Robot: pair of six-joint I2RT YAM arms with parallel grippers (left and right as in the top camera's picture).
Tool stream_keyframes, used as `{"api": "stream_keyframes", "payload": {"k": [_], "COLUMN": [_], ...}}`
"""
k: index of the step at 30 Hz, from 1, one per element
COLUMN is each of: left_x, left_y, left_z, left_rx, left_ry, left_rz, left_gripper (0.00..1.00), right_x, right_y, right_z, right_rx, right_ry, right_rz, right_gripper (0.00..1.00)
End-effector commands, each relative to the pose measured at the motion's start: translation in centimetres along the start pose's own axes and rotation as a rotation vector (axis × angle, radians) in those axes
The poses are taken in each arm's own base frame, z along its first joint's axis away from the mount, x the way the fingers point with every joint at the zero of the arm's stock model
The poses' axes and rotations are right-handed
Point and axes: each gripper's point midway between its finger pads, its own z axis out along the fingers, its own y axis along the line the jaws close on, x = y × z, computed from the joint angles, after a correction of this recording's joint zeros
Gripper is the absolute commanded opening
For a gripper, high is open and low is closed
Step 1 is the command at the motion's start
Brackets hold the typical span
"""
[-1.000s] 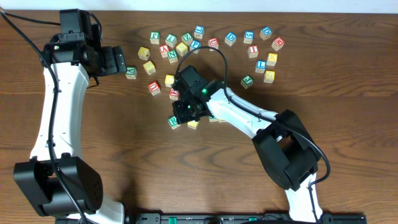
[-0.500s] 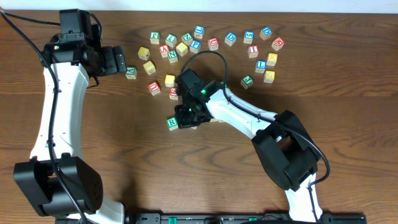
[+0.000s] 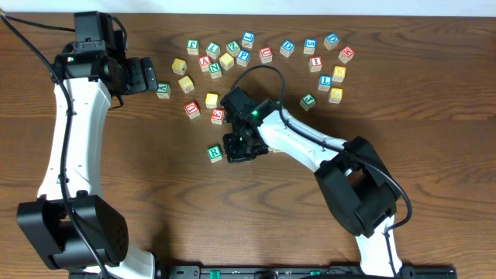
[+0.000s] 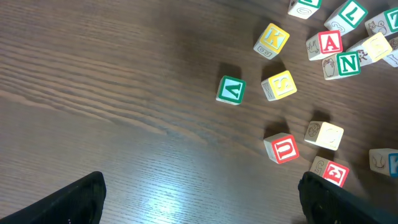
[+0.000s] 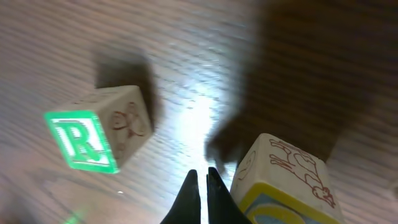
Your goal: Spell out ROBOT
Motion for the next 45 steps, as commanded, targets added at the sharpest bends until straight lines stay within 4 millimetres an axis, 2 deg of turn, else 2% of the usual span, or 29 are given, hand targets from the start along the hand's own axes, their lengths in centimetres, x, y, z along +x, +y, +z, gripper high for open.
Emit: {"api": "stream_keyframes", "payload": {"k": [1,6,14,24,34,39,45], "left_x": [-0.5,-0.5,-0.5,-0.5,-0.5,-0.5,-0.5], "left_y": [0.2,0.2,0.2,0.2,0.2,0.2,0.2], "left_z": [-0.4,-0.4,-0.4,-0.4,-0.4,-0.4,-0.4], "left_rx": [-0.011,-0.011,-0.011,-0.011,-0.011,-0.011,-0.011], "left_ry": [-0.017,-0.017,-0.017,-0.017,-0.017,-0.017,-0.017], "left_rz": [0.012,0.012,0.012,0.012,0.012,0.012,0.012], "left_gripper": [0.98,0.98,0.98,0.97,0.98,0.98,0.98], "right_x": [-0.9,-1.2,-2.1,-2.9,-3.8,-4.7,-4.9], "right_y": [-1.2,-1.5,-0.7,-2.7,-3.2,-3.7,-4.3], "right_z": [-0.3,-1.2,-3.5,-3.8,-4.0,-4.2,-4.4], "right_rx": [0.023,0.022,0.008,0.104,0.147,0.176,0.208], "right_ry": [-0.014,-0.024,-0.085,-0.122,-0.162,-0.206,-0.226], "right_rz": [-0.002,-0.012,-0.064,-0.052,-0.128,-0.081,-0.003], "right_gripper": [0.01,0.01,0.04,0.05,0.05,0.04,0.03]}}
